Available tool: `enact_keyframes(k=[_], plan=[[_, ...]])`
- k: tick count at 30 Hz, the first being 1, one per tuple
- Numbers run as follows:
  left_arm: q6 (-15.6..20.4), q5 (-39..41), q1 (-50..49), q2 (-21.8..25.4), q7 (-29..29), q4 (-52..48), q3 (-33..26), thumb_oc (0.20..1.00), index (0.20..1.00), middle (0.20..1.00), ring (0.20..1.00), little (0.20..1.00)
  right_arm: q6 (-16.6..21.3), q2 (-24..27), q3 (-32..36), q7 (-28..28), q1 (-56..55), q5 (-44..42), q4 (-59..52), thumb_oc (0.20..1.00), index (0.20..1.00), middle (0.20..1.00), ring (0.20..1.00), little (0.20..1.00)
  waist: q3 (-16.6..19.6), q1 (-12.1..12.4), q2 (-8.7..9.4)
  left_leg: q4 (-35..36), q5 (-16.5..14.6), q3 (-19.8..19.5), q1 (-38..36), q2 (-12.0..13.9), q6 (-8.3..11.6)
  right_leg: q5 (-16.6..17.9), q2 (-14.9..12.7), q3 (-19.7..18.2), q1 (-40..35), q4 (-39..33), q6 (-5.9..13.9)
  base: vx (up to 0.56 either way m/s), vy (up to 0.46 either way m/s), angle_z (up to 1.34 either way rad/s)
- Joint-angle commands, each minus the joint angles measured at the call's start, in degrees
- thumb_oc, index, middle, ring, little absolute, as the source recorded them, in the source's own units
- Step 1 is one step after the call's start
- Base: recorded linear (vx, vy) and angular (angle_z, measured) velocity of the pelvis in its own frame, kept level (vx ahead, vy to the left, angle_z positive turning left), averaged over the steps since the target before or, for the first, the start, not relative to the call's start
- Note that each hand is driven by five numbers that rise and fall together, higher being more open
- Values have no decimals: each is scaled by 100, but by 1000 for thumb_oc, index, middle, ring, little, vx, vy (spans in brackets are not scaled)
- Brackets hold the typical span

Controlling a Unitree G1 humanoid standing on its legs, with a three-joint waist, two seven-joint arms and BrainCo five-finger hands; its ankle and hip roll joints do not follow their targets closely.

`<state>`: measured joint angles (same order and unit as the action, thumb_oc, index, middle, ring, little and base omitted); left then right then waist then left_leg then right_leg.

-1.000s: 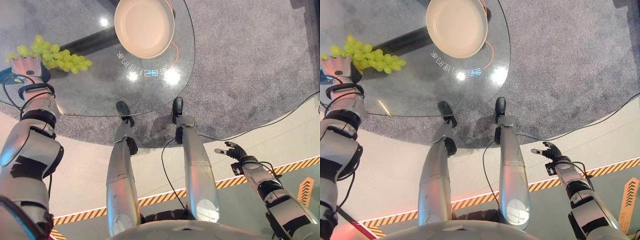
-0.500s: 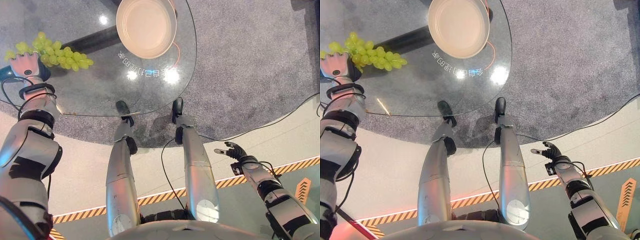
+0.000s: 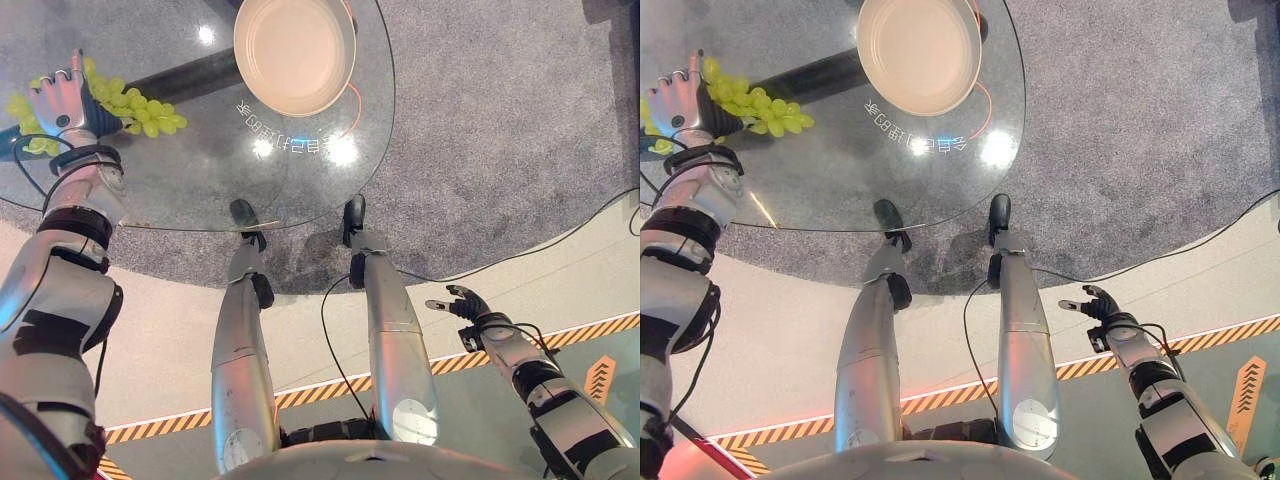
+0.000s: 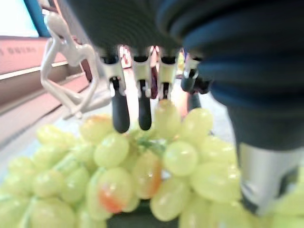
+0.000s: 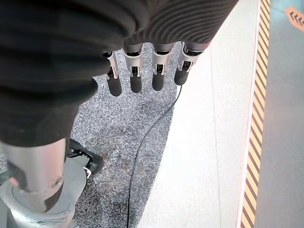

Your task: Pick up fruits into the plate

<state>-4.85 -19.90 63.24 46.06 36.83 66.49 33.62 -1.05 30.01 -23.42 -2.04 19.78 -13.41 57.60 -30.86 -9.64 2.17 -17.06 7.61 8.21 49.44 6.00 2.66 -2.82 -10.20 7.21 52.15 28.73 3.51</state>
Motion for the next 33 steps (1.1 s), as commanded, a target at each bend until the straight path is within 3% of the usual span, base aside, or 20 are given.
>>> enact_keyframes(k=[1, 7, 12, 13, 17, 18, 24, 26, 31, 33], plan=[[40, -52, -54, 369, 53, -243, -334, 1000, 1000, 1000, 1000, 1000, -152, 81, 8, -62, -623, -10, -244, 1000, 1000, 1000, 1000, 1000, 106, 159, 40, -470, -717, 63, -209, -281, 40, 595, 316, -141, -348, -822, 89, 2, -6, 3], [-337, -482, -344, 488, 106, -608, -376, 1000, 1000, 1000, 1000, 1000, -213, 157, 160, -66, -724, 26, -392, 1000, 1000, 1000, 1000, 1000, 106, 192, -55, -441, -718, 82, -290, -305, 44, 567, 259, -93, -417, -829, 91, 0, 0, 0], [-804, -1261, -298, 521, -628, -367, -95, 1000, 1000, 1000, 1000, 1000, -253, 246, 208, -97, -600, -41, -439, 1000, 1000, 1000, 1000, 1000, 106, 151, -42, -501, -716, 99, -215, -280, 41, 575, 271, -102, -349, -810, 73, -1, 7, 0], [-879, -1523, -258, 530, -1047, -193, 78, 1000, 1000, 1000, 1000, 1000, -234, 279, 199, -86, -535, -60, -388, 1000, 1000, 1000, 1000, 1000, 106, 125, -27, -540, -719, 114, -170, -262, 40, 596, 281, -122, -308, -805, 70, 0, 0, 0], [-843, -2012, -178, 554, -1414, -30, 403, 1000, 1000, 1000, 1000, 1000, -199, 362, 235, -41, -499, -64, -357, 1000, 1000, 1000, 1000, 1000, 106, 64, 5, -577, -740, 145, -103, -236, 18, 650, 311, -170, -221, -808, 88, 21, 21, -3], [-819, -2141, -206, 556, -1524, -4, 561, 1000, 1000, 1000, 1000, 1000, -183, 383, 231, -28, -551, -57, -338, 1000, 1000, 1000, 1000, 1000, 106, 62, -14, -658, -958, 98, -225, -222, 55, 473, 335, -197, -335, -731, 141, 74, 59, -4], [-863, -2378, -178, 549, -2159, 211, 961, 1000, 1000, 1000, 1000, 1000, -188, 561, 254, -1, -435, -28, -413, 1000, 1000, 1000, 1000, 1000, 106, -32, -84, -805, -1002, 135, -73, -222, 52, 484, 336, -294, -176, -676, 136, 14, 73, -6], [-923, -2300, -180, 543, -2175, 211, 1033, 1000, 1000, 1000, 1000, 1000, -190, 573, 257, -27, -429, -17, -445, 1000, 1000, 1000, 1000, 1000, 106, -47, -96, -838, -1016, 141, -44, -220, 50, 485, 332, -308, -142, -659, 137, 10, 58, -3], [-1592, -2207, -152, 569, -1799, 240, 965, 1000, 1000, 1000, 1000, 1000, -221, 654, 252, -31, -365, -85, -582, 1000, 1000, 1000, 1000, 1000, 106, -75, -106, -964, -1064, 147, 87, -211, 49, 469, 330, -362, -29, -599, 129, 9, 44, -3], [-1972, -1983, -167, 576, -1171, 339, 703, 1000, 1000, 1000, 1000, 1000, -171, 641, 220, -19, -385, -129, -625, 1000, 1000, 1000, 1000, 1000, 106, -81, -68, -1020, -1082, 132, 146, -207, 45, 467, 348, -381, 5, -586, 114, 0, 28, -4]])
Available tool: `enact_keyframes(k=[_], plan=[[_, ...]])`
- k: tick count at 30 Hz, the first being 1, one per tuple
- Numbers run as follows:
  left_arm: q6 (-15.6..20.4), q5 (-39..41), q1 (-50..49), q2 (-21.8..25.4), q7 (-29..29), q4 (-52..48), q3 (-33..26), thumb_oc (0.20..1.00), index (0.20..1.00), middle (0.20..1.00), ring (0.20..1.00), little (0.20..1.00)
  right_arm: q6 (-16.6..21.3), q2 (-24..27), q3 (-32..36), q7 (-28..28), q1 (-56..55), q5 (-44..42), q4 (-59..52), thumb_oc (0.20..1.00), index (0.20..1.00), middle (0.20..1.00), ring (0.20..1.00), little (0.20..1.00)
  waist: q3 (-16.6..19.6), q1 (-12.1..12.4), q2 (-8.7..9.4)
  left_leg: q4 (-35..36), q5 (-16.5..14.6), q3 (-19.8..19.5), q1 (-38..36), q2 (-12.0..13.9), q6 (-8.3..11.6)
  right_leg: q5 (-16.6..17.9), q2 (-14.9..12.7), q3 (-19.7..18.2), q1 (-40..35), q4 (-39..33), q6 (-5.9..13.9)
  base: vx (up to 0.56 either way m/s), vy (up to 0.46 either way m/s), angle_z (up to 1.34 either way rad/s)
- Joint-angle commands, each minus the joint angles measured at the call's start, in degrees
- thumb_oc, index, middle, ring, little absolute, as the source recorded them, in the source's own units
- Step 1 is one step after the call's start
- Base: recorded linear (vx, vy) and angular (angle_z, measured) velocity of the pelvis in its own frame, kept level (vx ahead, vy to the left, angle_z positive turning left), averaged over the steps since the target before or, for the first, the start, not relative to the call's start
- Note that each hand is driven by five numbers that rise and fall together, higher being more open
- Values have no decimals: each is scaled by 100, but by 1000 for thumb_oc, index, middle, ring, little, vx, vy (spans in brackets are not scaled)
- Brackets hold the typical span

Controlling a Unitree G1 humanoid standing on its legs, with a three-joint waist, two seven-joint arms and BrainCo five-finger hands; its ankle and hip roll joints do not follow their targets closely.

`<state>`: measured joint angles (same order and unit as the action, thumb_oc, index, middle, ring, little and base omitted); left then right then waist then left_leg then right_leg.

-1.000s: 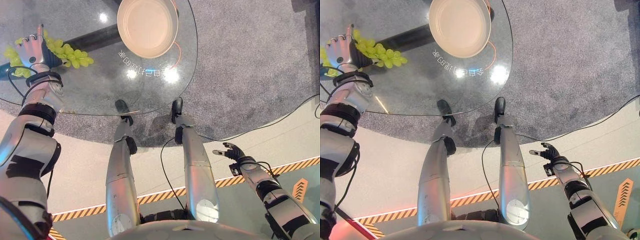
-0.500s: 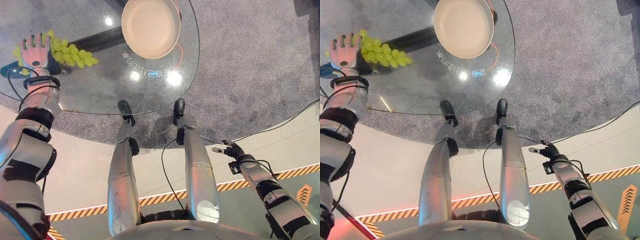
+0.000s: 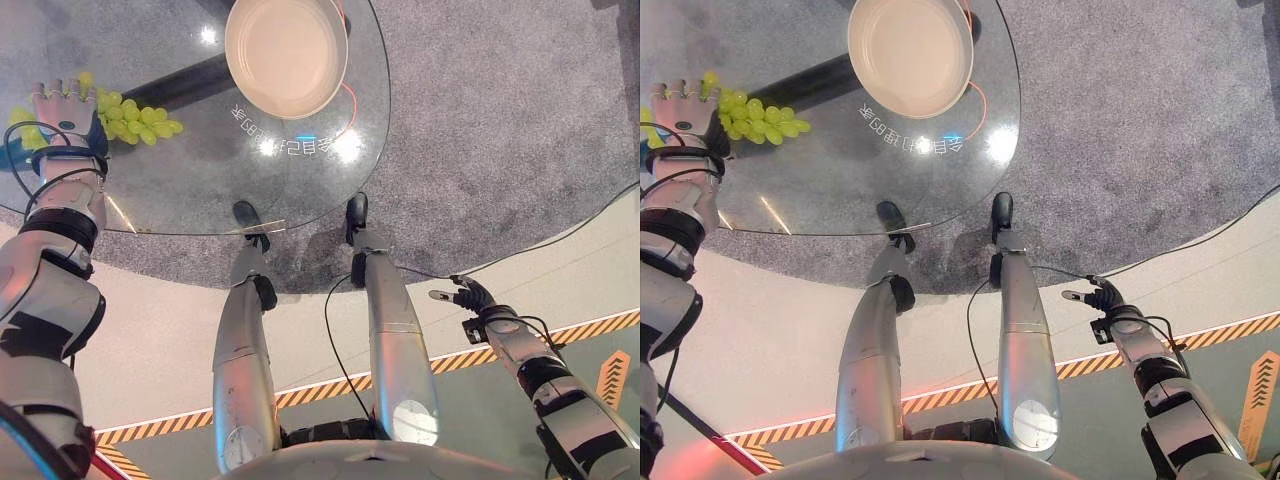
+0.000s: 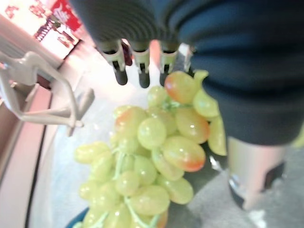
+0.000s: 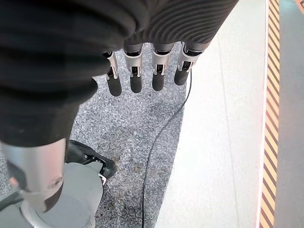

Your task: Pick up fruits into the plate

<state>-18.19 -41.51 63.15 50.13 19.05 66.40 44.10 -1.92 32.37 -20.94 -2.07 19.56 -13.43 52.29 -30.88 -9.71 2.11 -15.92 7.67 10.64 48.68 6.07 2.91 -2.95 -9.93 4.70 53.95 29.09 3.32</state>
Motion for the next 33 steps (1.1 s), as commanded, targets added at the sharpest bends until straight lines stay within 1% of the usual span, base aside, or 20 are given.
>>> enact_keyframes(k=[1, 2, 3, 4, 6, 7, 9, 10, 11, 14, 19, 20, 25, 27, 30, 32, 33], plan=[[-685, 255, -137, 164, 800, 405, -404, 1000, 1000, 1000, 1000, 1000, -67, 392, -45, 5, -364, -140, -101, 1000, 1000, 1000, 1000, 1000, 109, -75, -38, -1157, -1096, -120, 251, -211, 18, 480, 333, -130, -159, -612, 127, -6, 8, -6], [-684, 241, -137, 160, 845, 431, -451, 1000, 1000, 1000, 1000, 1000, -59, 386, -50, 12, -364, -144, -97, 1000, 1000, 1000, 1000, 1000, 109, -73, -29, -1170, -1098, -126, 265, -208, 19, 478, 335, -131, -152, -605, 125, -7, -1, -3], [-677, 297, -125, 142, 1086, 531, -617, 1000, 1000, 1000, 1000, 1000, -51, 349, -80, 12, -361, -170, -99, 1000, 1000, 1000, 1000, 1000, 109, -73, 12, -1237, -1118, -150, 328, -200, 22, 476, 347, -136, -115, -572, 119, 0, 0, 0], [-645, 368, -110, 125, 1213, 567, -693, 1000, 1000, 1000, 1000, 1000, -34, 335, -98, 25, -373, -183, -96, 1000, 1000, 1000, 1000, 1000, 109, -75, 37, -1276, -1132, -170, 364, -197, 18, 472, 360, -142, -87, -542, 109, -9, 2, -5], [-630, 447, -76, 106, 1294, 602, -759, 1000, 1000, 1000, 1000, 1000, -9, 308, -128, 40, -366, -187, -75, 1000, 1000, 1000, 1000, 1000, 109, -77, 65, -1334, -1152, -195, 416, -187, 17, 471, 378, -151, -49, -498, 103, -2, 4, -6], [-560, 602, -44, 78, 1433, 655, -828, 1000, 1000, 1000, 1000, 1000, 24, 295, -154, 65, -373, -187, -56, 1000, 1000, 1000, 1000, 1000, 109, -83, 96, -1389, -1174, -225, 467, -181, 13, 466, 402, -172, -6, -445, 96, 0, 5, -4], [-486, 684, 12, 69, 1474, 719, -863, 1000, 1000, 1000, 1000, 1000, 65, 270, -172, 72, -371, -185, -29, 1000, 1000, 1000, 1000, 1000, 109, -86, 123, -1397, -1188, -236, 478, -176, 8, 464, 418, -180, -3, -444, 100, 0, 3, -2], [-385, 838, 64, 60, 1502, 770, -876, 868, 868, 868, 868, 868, 101, 261, -205, 71, -346, -186, 6, 1000, 1000, 1000, 1000, 1000, 109, -93, 143, -1396, -1196, -241, 492, -167, 10, 471, 429, -188, 11, -447, 102, 0, 0, 0], [-297, 977, 127, 58, 1487, 817, -852, 200, 200, 200, 200, 200, 145, 261, -217, 88, -310, -206, 50, 1000, 1000, 1000, 1000, 1000, 109, -94, 160, -1384, -1193, -243, 505, -158, 8, 482, 435, -184, 25, -450, 109, 0, 0, 0], [-158, 1178, 169, 3, 1516, 920, -899, 200, 200, 200, 200, 200, 182, 239, -242, 76, -268, -229, 53, 1000, 1000, 1000, 1000, 1000, 109, -96, 199, -1356, -1178, -254, 517, -153, 21, 517, 450, -189, 26, -481, 125, 0, 0, 0], [-77, 1333, 314, -4, 1478, 992, -855, 200, 200, 200, 200, 200, 287, 221, -278, 106, -216, -282, 27, 1000, 1000, 1000, 1000, 1000, 109, -112, 271, -1207, -1125, -254, 467, -137, 46, 597, 479, -182, -29, -616, 165, 0, 0, 0], [-13, 1369, 337, -5, 1484, 1013, -866, 200, 200, 200, 200, 200, 303, 203, -304, 87, -208, -305, -25, 1000, 1000, 1000, 1000, 1000, 109, -116, 300, -1136, -1101, -245, 440, -131, 61, 629, 483, -173, -59, -692, 182, -2, -32, 0], [189, 1565, 369, -2, 1370, 946, -812, 200, 200, 200, 200, 200, 301, 181, -340, 40, -218, -342, -107, 1000, 1000, 1000, 1000, 1000, 109, -114, 316, -1059, -1095, -241, 393, -127, 79, 670, 462, -144, -99, -778, 212, 2, -18, -4], [338, 1635, 312, 15, 1334, 843, -834, 200, 200, 200, 200, 200, 261, 180, -335, 20, -258, -327, -190, 1000, 1000, 1000, 1000, 1000, 109, -103, 321, -1006, -1084, -221, 343, -139, 72, 672, 469, -123, -146, -811, 216, 0, 0, 0], [861, 1772, 264, 13, 1248, 665, -834, 200, 200, 200, 200, 200, 298, 158, -348, 3, -321, -339, -199, 1000, 1000, 1000, 1000, 1000, 109, -74, 333, -930, -1068, -218, 273, -160, 69, 685, 445, -80, -225, -876, 237, 5, -17, 3], [889, 1772, 257, -10, 1192, 512, -841, 200, 200, 200, 200, 200, 186, 141, -322, -8, -334, -330, -321, 1000, 1000, 1000, 1000, 1000, 109, -59, 352, -882, -1046, -228, 239, -185, 57, 708, 448, -66, -261, -901, 251, 8, -40, 7], [969, 1877, 260, -5, 1149, 503, -815, 200, 200, 200, 200, 200, 194, 113, -339, -45, -343, -347, -333, 1000, 1000, 1000, 1000, 1000, 109, -46, 361, -842, -1036, -221, 208, -188, 50, 718, 443, -47, -299, -937, 265, -65, -47, 5]])
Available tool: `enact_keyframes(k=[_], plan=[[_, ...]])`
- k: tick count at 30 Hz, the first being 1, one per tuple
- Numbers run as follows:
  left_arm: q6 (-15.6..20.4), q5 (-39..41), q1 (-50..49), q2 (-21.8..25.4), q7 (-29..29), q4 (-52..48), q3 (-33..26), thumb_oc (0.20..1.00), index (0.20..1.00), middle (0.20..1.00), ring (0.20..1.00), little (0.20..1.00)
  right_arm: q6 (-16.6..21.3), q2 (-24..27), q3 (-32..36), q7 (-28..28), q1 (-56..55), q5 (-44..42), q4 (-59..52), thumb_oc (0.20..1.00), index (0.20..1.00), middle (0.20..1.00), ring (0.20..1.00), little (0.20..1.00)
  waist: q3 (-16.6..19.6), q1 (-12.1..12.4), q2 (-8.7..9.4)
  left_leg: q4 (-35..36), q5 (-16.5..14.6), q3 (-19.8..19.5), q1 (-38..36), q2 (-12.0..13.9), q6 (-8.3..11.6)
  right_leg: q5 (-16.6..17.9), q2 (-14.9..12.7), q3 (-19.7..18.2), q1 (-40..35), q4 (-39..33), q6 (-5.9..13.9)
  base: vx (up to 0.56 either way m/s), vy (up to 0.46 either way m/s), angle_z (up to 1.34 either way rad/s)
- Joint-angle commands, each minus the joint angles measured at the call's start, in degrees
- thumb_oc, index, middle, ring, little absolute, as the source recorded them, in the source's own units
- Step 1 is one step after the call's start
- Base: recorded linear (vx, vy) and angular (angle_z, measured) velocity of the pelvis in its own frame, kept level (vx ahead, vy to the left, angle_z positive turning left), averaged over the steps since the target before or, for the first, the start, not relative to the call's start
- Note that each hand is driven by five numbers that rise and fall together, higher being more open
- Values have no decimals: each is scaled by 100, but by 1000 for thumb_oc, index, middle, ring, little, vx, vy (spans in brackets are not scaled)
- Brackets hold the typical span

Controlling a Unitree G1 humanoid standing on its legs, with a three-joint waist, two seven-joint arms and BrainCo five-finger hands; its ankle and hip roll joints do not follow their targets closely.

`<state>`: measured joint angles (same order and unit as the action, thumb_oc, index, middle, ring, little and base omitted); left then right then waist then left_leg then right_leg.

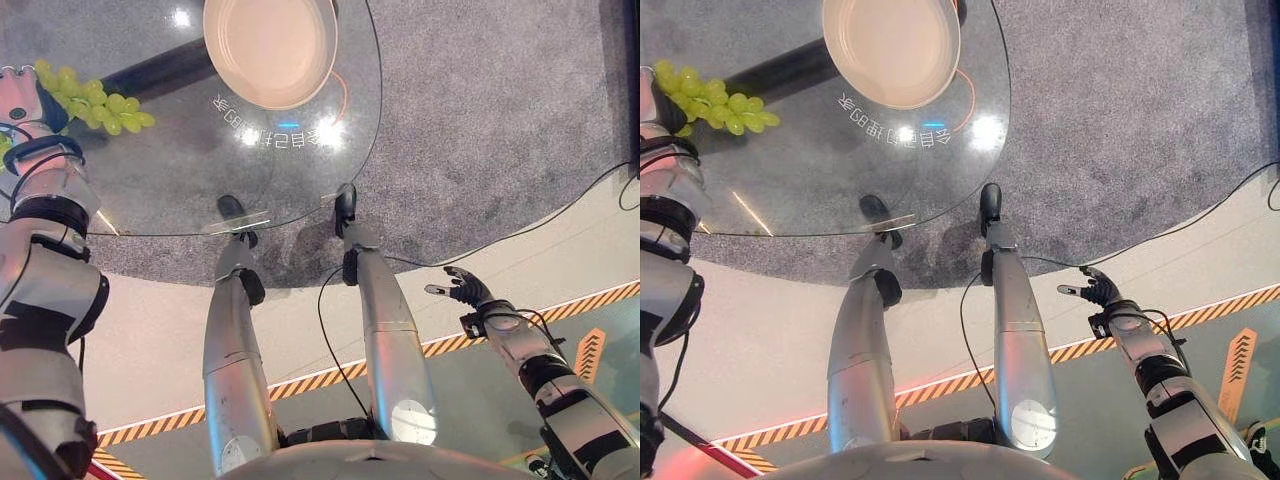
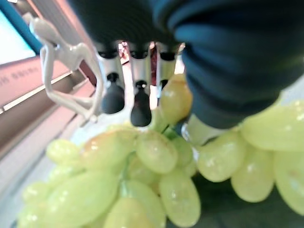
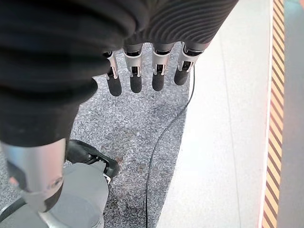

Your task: Pick up fruits into the plate

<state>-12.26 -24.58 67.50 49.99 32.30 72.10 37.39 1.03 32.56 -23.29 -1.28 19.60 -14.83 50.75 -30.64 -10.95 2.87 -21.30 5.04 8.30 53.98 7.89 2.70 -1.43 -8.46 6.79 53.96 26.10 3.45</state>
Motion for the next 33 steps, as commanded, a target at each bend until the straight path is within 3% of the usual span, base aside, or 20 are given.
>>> enact_keyframes(k=[1, 4, 5, 6, 8, 15, 23, 33], plan=[[396, 242, -122, 36, -215, -93, -155, 200, 200, 200, 200, 200, -82, 98, -82, -125, -305, -214, -178, 1000, 1000, 1000, 1000, 1000, 85, 61, 309, -231, -560, 82, -207, -388, 21, 751, 266, -239, -190, -719, 212, -69, -48, 4], [605, 692, -145, -6, -322, -200, -160, 200, 200, 200, 200, 200, -46, 58, -99, -180, -314, -255, -223, 1000, 1000, 1000, 1000, 1000, 85, 84, 336, -195, -556, 73, -248, -397, 4, 767, 274, -211, -229, -727, 222, 0, -39, 3], [744, 871, -226, -46, -395, -252, -199, 200, 200, 200, 200, 200, -48, 34, -116, -203, -378, -263, -253, 1000, 1000, 1000, 1000, 1000, 85, 117, 325, -258, -783, 12, -400, -382, 38, 573, 302, -206, -375, -644, 267, 6, -34, 1], [858, 1206, -221, -60, -479, -331, -242, 200, 200, 200, 200, 200, -48, 28, -80, -207, -335, -248, -283, 1000, 1000, 1000, 1000, 1000, 85, 101, 335, -208, -580, 76, -281, -403, -11, 751, 271, -188, -243, -681, 231, 0, 0, 0], [1042, 1734, -374, -164, -535, -506, -441, 200, 200, 200, 200, 200, -75, -24, -66, -237, -373, -202, -369, 1000, 1000, 1000, 1000, 1000, 85, 126, 333, -168, -584, 80, -354, -414, -25, 737, 272, -166, -297, -674, 244, -29, -16, 0], [2288, 3639, -1392, -728, -706, -1474, -1473, 200, 200, 200, 200, 200, -244, -370, -24, -301, -624, 6, -732, 1000, 1000, 1000, 1000, 1000, 85, 315, 369, 102, -587, 21, -830, -483, -56, 690, 245, -40, -773, -810, 317, 6, -59, 6], [2707, 4373, -2172, -1318, -866, -2358, -1945, 200, 200, 200, 200, 200, -482, -622, 26, -263, -759, 142, -958, 1000, 1000, 1000, 1000, 1000, 85, 491, 393, 370, -522, -32, -1191, -514, -72, 664, 210, 81, -1166, -938, 336, 7, -56, 10], [2986, 4722, -2461, -1549, -850, -3006, -2034, 200, 200, 200, 200, 200, -608, -678, 30, -287, -821, 251, -1054, 1000, 1000, 1000, 1000, 1000, 85, 551, 368, 550, -488, 4, -1346, -525, -127, 637, 224, 155, -1279, -981, 323, -2, -19, 4]])
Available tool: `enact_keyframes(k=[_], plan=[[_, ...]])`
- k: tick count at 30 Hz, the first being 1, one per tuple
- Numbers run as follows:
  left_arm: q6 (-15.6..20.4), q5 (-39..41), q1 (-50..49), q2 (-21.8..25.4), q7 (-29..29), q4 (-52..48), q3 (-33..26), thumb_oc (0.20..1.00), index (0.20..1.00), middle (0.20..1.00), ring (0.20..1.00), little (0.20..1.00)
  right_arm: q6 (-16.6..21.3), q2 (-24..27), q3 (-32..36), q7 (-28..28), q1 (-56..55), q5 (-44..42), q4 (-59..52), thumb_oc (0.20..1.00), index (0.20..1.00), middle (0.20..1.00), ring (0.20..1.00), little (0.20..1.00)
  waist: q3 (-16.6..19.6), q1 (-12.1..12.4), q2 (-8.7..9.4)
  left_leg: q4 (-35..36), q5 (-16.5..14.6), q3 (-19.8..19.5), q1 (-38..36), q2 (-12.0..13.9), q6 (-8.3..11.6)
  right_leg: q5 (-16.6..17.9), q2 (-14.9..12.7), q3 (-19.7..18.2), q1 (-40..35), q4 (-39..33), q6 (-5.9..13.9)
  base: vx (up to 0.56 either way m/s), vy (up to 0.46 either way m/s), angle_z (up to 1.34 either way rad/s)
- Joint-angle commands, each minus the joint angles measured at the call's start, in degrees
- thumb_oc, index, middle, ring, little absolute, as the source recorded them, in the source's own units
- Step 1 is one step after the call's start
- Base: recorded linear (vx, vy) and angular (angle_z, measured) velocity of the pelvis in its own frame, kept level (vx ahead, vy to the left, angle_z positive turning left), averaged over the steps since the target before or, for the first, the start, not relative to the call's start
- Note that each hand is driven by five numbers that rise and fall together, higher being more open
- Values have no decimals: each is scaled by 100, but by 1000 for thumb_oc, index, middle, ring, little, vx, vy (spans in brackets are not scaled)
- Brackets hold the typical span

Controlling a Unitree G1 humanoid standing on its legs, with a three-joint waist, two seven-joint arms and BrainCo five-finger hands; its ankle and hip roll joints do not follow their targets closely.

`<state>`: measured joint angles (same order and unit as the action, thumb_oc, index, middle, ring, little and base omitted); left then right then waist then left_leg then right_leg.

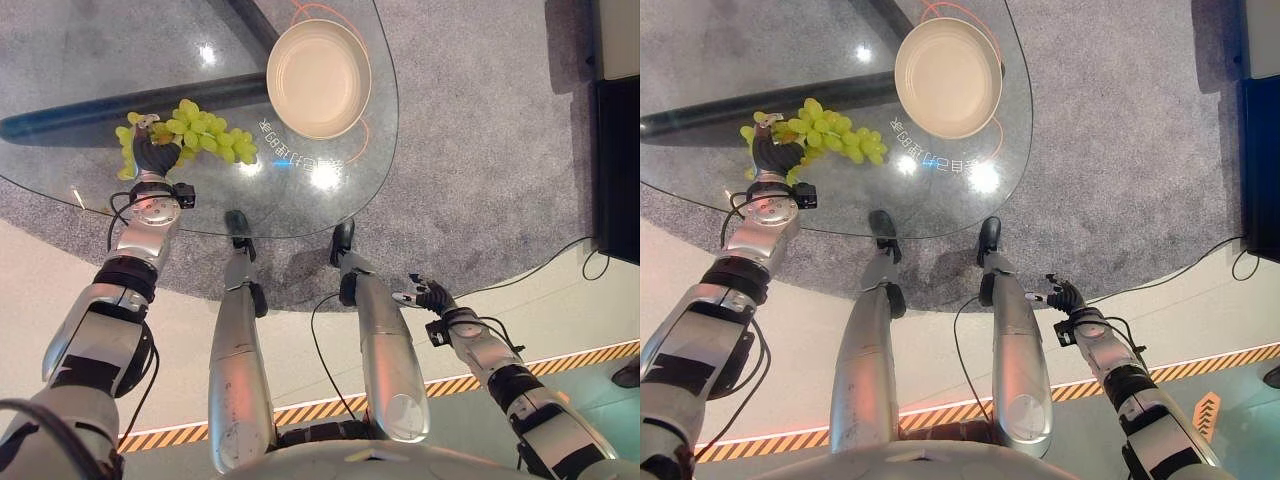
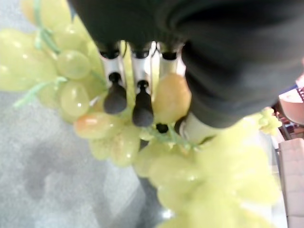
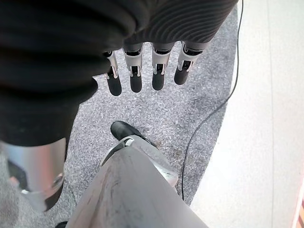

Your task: Pick up fruits into the plate

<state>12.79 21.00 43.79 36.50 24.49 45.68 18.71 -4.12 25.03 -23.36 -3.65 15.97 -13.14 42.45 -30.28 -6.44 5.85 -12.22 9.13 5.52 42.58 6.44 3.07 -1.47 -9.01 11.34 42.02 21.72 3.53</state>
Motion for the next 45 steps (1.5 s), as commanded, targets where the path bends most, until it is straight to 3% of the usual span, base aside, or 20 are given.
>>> enact_keyframes(k=[1, 11, 16, 21, 25, 37, 45], plan=[[553, 213, -129, -223, -84, -430, -187, 200, 200, 200, 200, 200, -71, 76, 35, -49, -482, 95, -205, 1000, 1000, 1000, 1000, 1000, 49, 104, 58, -344, -896, 284, -229, -387, -165, 638, 273, -304, -107, -561, 312, 0, 0, 0], [1060, 587, -450, -524, -538, -1481, -389, 200, 200, 200, 200, 200, 337, 58, 131, -74, -643, 39, -400, 1000, 1000, 1000, 1000, 1000, 49, 193, -52, -238, -924, 263, -652, -428, -161, 498, 215, -275, -532, -609, 283, -7, -4, 0], [1026, 620, -866, -605, -831, -2115, -550, 200, 200, 200, 200, 200, 520, 12, 270, -35, -684, 58, -458, 1000, 1000, 1000, 1000, 1000, 49, 309, -95, -121, -930, 280, -1220, -388, -132, 412, 105, -144, -1126, -701, 299, -25, -30, -1], [705, 191, -1149, -578, -715, -2334, -564, 200, 200, 200, 200, 200, 450, 70, 378, 67, -623, 53, -535, 1000, 1000, 1000, 1000, 1000, 49, 363, -114, -72, -913, 348, -1767, -287, -61, 386, -35, -85, -1718, -849, 289, 36, -11, -2], [654, 325, -1055, -404, -737, -2195, -617, 200, 200, 200, 200, 200, 354, 150, 389, 65, -632, 49, -730, 1000, 1000, 1000, 1000, 1000, 49, 317, -152, -1, -866, 386, -1855, -272, -64, 364, -23, -108, -1769, -859, 260, 2, 28, -4], [622, 456, -1060, -362, -836, -2239, -692, 200, 200, 200, 200, 200, 677, 303, 480, 14, -697, 122, -1247, 1000, 1000, 1000, 1000, 1000, 49, 278, -216, 113, -844, 427, -2110, -267, -36, 263, -30, -104, -2031, -928, 211, -1, 12, -2], [600, 372, -1251, -426, -894, -2532, -714, 200, 200, 200, 200, 200, 1082, 466, 594, 180, -663, 488, -2008, 1000, 1000, 1000, 1000, 1000, 50, 281, -254, 264, -779, 436, -2450, -239, 0, 255, -46, -76, -2390, -1062, 216, 0, 0, 0]])
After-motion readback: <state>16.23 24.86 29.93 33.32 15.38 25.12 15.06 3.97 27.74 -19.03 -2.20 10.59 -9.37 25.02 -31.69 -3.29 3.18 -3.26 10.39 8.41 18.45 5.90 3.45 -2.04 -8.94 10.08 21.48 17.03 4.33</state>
